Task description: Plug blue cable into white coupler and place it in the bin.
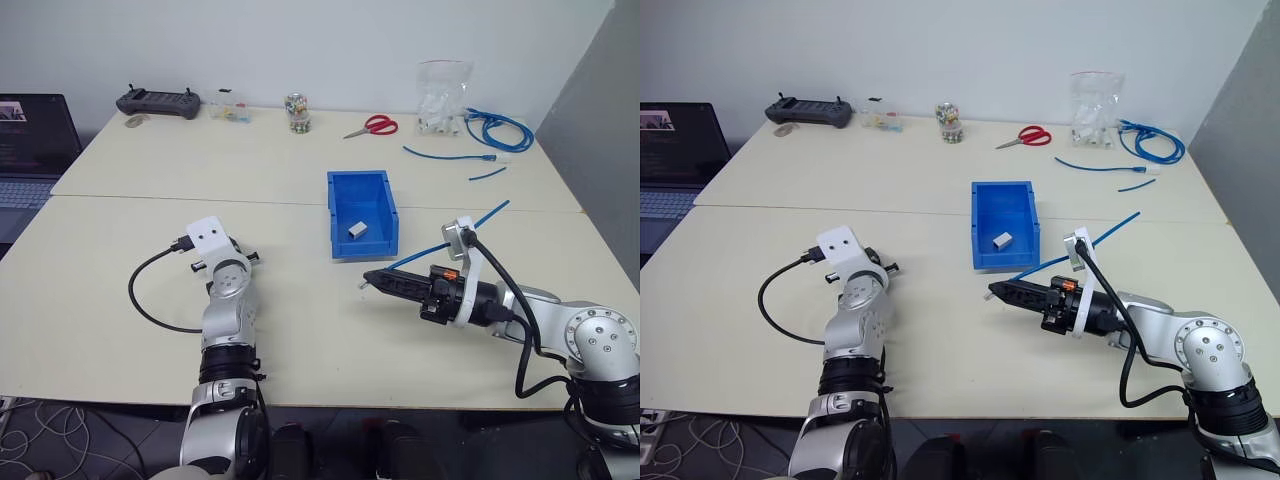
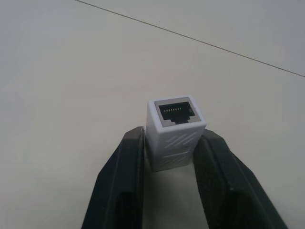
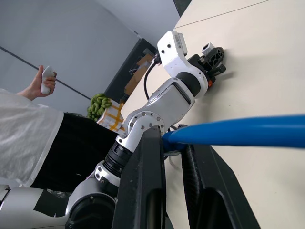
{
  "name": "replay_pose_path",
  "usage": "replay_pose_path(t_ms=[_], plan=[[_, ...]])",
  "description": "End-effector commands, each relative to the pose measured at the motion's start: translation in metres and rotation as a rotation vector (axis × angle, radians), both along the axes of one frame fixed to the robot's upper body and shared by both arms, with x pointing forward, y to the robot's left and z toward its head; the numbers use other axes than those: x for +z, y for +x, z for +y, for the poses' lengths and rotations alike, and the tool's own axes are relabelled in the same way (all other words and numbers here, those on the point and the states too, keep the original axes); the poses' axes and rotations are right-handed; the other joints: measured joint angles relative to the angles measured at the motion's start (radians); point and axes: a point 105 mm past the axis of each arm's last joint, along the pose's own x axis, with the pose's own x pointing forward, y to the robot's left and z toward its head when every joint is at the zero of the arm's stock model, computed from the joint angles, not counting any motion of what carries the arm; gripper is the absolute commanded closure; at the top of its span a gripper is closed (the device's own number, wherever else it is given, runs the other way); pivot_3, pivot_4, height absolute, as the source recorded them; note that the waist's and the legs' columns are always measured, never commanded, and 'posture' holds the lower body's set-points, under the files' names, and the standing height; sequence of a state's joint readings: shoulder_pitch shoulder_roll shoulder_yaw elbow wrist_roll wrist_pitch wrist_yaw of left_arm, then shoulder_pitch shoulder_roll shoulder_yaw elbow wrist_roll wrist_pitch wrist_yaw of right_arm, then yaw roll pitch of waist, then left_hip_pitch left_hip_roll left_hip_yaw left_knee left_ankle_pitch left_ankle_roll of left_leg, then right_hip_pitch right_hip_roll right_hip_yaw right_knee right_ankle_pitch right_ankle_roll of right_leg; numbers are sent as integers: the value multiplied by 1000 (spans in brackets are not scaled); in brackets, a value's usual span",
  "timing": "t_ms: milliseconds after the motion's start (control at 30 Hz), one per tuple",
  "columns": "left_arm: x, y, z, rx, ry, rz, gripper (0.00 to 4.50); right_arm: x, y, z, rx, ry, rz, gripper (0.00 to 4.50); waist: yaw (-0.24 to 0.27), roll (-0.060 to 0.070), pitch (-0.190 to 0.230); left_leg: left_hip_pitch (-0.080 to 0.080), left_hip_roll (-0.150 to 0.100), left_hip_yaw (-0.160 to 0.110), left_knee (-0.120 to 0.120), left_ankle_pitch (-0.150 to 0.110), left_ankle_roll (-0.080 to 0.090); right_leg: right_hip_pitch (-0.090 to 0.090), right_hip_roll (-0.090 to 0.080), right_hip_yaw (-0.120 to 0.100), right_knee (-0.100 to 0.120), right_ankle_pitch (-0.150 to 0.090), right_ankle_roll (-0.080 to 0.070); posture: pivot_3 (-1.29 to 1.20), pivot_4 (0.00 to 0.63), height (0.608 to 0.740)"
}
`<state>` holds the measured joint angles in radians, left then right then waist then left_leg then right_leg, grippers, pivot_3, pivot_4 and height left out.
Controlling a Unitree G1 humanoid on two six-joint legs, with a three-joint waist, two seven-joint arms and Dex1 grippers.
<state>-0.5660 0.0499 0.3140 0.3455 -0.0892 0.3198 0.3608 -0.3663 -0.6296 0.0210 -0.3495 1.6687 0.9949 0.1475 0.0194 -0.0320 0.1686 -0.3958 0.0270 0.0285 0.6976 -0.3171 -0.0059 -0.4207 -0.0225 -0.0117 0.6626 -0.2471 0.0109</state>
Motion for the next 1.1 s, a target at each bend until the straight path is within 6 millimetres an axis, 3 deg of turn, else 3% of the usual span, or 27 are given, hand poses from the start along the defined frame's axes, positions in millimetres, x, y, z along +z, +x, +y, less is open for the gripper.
replay_pose_path(t_ms=[33,133,200,267,400,600,867,1100], plan=[[15,1,2,-17,37,-35,3723,9,-1,-2,-4,4,-45,4328,0,0,0,0,0,0,0,0,0,0,0,0,0,0,0,0,150,740],[17,-7,9,-110,58,-24,3723,11,-1,-2,-13,1,-57,4328,-1,0,0,0,0,0,0,0,0,0,0,0,0,0,0,0,150,740],[24,-13,4,-271,125,-35,3723,13,-1,-1,-15,-4,-76,4328,-8,0,0,0,1,0,0,0,0,0,0,0,0,0,0,0,150,740],[23,-32,-29,-662,169,-17,3723,20,-2,3,0,-36,-144,4328,-17,0,0,0,1,0,0,0,0,0,0,0,1,0,0,0,150,740],[11,-76,-84,-1233,188,55,3723,23,-2,9,50,-171,-308,4328,-22,2,1,1,1,1,0,1,-2,-1,0,1,1,0,-1,0,150,740],[5,-105,-124,-1737,209,61,3723,16,1,14,154,-311,-480,4328,-14,2,1,2,0,0,0,1,-1,0,3,0,0,-1,-2,0,150,740],[-27,-104,-143,-2042,314,105,3723,-27,12,20,244,-458,-585,4328,-21,3,1,1,0,1,0,1,-1,-1,5,0,0,-1,-2,0,150,740],[-31,-99,-146,-2107,360,85,3723,-40,18,26,270,-510,-660,4328,-21,3,1,1,0,0,0,1,-1,-1,5,0,1,0,-2,0,150,740]])
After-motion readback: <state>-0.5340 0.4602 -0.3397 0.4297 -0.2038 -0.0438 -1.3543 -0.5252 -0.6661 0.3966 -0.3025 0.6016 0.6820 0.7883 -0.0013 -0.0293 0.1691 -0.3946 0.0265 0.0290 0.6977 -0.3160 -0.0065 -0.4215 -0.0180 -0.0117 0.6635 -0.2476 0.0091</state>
